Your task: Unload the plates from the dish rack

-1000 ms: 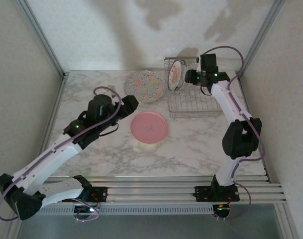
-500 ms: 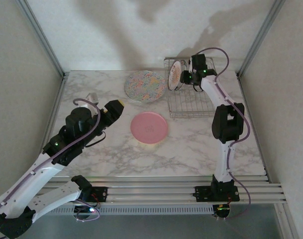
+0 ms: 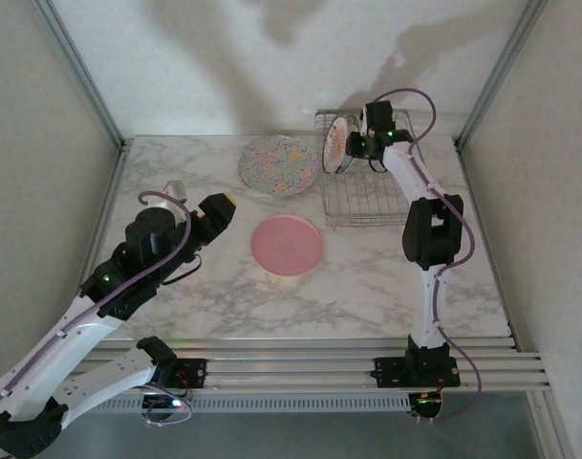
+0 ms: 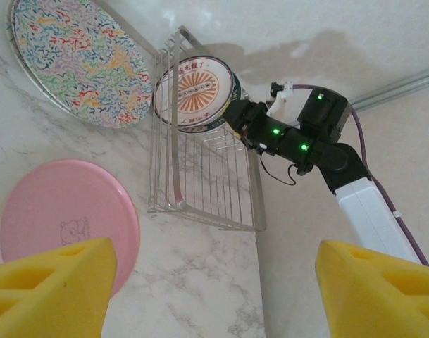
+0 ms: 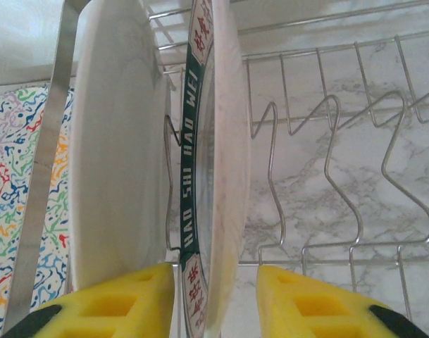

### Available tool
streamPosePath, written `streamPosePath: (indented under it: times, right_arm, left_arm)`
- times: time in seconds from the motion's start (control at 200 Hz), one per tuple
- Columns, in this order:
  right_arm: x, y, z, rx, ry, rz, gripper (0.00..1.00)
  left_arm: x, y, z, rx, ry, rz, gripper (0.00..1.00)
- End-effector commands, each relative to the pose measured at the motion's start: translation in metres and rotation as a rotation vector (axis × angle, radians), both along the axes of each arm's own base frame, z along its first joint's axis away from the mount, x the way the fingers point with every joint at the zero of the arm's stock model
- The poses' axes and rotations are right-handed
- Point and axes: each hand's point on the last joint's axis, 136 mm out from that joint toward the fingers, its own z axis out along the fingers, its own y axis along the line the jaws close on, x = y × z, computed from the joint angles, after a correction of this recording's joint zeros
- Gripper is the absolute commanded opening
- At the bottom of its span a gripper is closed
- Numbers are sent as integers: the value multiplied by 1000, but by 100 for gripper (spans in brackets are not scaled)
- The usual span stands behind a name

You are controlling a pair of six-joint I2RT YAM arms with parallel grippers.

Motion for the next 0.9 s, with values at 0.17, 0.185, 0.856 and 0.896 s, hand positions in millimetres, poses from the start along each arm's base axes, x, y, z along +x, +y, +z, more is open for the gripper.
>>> streamPosePath:
  times: [0.17,0.185,0.856,0.896]
  right_arm:
    - [9,-1,5,-6,-15,9,22]
    - [9,0,5,-5,-15,10,21]
    - [-9,-24,104,-245,-200,-144,0]
    - [-13,-26,112,-256,-213,-151,0]
  left_arm:
    - [-2,-1,3,6,6,-5,75]
    - [-2,-1,3,5,4,-5,74]
    - [4,-10,9,-1,-10,-25,74]
    - [5,-11,10,-2,-11,-32,74]
